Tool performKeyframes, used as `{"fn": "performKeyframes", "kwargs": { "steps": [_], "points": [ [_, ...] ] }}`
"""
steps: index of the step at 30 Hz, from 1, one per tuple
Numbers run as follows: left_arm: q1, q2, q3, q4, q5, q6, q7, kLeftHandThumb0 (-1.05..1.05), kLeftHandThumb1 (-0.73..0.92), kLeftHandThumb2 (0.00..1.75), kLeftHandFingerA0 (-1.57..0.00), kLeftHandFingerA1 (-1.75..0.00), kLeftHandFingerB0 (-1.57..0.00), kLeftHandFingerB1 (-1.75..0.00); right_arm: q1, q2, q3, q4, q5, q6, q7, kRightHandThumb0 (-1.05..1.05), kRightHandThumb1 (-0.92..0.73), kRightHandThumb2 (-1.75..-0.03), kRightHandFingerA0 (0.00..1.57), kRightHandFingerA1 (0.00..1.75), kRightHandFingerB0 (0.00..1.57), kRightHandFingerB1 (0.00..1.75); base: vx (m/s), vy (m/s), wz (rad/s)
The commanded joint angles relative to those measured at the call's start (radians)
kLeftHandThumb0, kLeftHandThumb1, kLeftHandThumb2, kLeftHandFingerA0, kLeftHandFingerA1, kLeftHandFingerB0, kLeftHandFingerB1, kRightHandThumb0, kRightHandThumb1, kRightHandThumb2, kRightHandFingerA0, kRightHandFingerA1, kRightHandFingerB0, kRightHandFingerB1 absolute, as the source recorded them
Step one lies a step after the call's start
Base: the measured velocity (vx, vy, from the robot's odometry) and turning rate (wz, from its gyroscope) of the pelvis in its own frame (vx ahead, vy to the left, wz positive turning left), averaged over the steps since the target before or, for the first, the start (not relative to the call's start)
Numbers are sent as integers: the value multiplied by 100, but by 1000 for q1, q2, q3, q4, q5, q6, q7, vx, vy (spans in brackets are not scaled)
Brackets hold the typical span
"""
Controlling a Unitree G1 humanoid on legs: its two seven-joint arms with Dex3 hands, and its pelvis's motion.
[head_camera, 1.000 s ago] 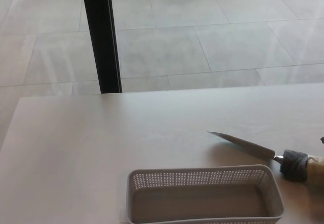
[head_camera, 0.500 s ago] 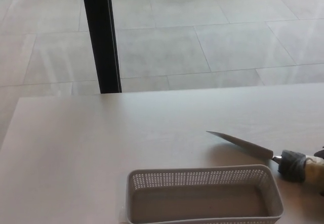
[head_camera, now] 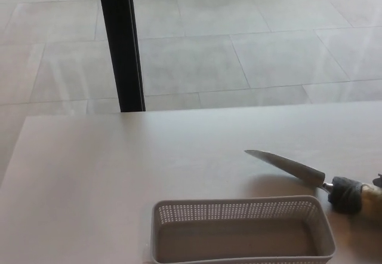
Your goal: A garden tool is kept on the righthand side and a container is kept on the lefthand side on a desk infront of the robot. the robot uses its right hand to pick up the garden tool and makes a scooping motion inside the container
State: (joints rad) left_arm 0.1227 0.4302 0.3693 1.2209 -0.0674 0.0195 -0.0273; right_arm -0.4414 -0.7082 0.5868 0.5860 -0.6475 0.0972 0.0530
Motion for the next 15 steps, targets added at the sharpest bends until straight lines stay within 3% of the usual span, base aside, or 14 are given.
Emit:
{"fn": "performKeyframes", "kwargs": {
  "steps": [1,3,4,7,8,10,11,12,15],
  "points": [
    [4,17,-8,-16,-8,-24,-13,-34,50,87,-49,-64,-30,-52,136,60,34,149,-58,-132,-205,-25,-77,-65,82,142,76,46,0,0,0],
    [6,17,-15,-25,-3,-18,-11,-35,50,87,-48,-64,-30,-53,156,62,25,153,-52,-170,-250,-23,-78,-66,79,145,83,49,0,0,0],
    [1,13,-2,-19,-16,-14,-4,-33,49,87,-51,-65,-30,-53,164,68,18,169,-45,-203,-290,-23,-75,-64,83,138,89,51,0,0,0],
    [1,8,6,-16,-22,-25,3,-33,48,87,-52,-66,-28,-52,183,84,-5,195,-23,-247,-331,-22,-76,-67,82,140,86,64,0,0,0],
    [1,12,-8,-18,-9,-25,0,-34,50,88,-52,-66,-28,-52,191,86,-11,200,-27,-267,-363,-23,-76,-68,86,134,87,76,0,0,0],
    [-3,18,-17,-12,1,-26,-1,-34,52,88,-49,-64,-29,-52,204,95,-28,210,-15,-294,-385,-24,-76,-66,80,155,81,96,0,0,0],
    [-6,16,-3,-9,-15,-22,-1,-34,51,87,-49,-64,-31,-53,208,99,-35,222,-14,-314,-408,-22,-78,-68,77,164,70,124,0,0,0],
    [-4,15,7,-14,-27,-22,-9,-34,49,87,-50,-65,-30,-52,211,104,-44,228,-15,-319,-440,-21,-82,-71,76,168,66,141,0,0,0],
    [-8,20,-4,-6,-15,-21,-11,-35,51,88,-50,-64,-29,-52,210,111,-72,233,-9,-341,-477,-20,-77,-79,78,167,67,136,0,0,0]
  ]
}}
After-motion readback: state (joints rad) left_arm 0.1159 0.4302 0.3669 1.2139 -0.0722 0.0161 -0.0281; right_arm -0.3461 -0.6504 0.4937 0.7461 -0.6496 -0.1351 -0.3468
